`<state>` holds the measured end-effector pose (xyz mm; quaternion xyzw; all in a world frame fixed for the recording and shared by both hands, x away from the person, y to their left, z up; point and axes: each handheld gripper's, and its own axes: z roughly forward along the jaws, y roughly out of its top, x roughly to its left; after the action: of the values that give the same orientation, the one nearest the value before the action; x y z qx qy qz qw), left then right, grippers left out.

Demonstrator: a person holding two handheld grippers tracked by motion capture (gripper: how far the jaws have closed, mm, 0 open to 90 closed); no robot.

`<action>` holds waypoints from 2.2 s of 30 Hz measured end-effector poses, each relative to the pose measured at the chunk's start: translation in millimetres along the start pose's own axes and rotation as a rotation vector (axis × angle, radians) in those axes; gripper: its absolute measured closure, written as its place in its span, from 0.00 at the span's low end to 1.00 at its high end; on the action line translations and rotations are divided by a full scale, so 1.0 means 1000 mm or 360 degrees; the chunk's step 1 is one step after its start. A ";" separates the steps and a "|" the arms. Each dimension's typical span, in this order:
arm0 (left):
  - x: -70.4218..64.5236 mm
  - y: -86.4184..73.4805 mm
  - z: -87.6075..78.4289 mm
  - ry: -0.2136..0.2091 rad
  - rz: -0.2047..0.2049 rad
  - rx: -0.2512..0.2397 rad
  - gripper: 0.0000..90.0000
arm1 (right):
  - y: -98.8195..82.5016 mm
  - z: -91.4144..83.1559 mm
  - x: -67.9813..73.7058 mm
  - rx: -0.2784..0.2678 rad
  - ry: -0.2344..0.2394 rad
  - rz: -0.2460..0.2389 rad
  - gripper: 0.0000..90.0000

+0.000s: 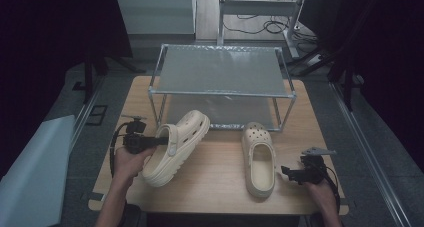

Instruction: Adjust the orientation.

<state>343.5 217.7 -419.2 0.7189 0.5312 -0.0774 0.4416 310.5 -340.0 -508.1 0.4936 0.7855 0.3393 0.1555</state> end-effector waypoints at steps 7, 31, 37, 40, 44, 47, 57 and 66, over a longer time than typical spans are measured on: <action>-0.009 0.013 -0.015 -0.0046 -0.0027 -0.0011 0.85 | 0.000 0.000 0.000 0.0005 -0.0001 0.0001 0.06; -0.039 0.054 -0.037 -0.0112 -0.0034 -0.0059 0.85 | -0.001 0.001 -0.001 0.0006 0.0002 0.0009 0.06; -0.042 0.071 -0.042 -0.0137 -0.0069 -0.0101 0.85 | -0.001 0.000 -0.001 0.0016 0.0005 0.0004 0.06; -0.043 0.080 -0.043 -0.0138 -0.0078 -0.0119 0.85 | -0.001 0.000 -0.001 0.0019 0.0005 0.0007 0.06; -0.044 0.091 -0.042 -0.0140 -0.0087 -0.0139 0.85 | -0.001 0.001 -0.002 0.0022 0.0005 0.0008 0.06; -0.045 0.099 -0.040 -0.0122 -0.0089 -0.0151 0.85 | -0.001 0.000 -0.002 0.0021 0.0005 0.0009 0.06; -0.044 0.127 -0.032 -0.0092 -0.0161 -0.0218 0.85 | -0.001 0.001 -0.002 0.0009 0.0006 0.0020 0.06; -0.037 0.145 -0.020 -0.0127 -0.0284 -0.0286 0.85 | -0.001 0.001 -0.002 0.0007 0.0005 0.0018 0.06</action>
<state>441.3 199.5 -305.1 0.6227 0.5798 -0.0970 0.5164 311.1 -341.3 -509.3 0.4977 0.7838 0.3392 0.1512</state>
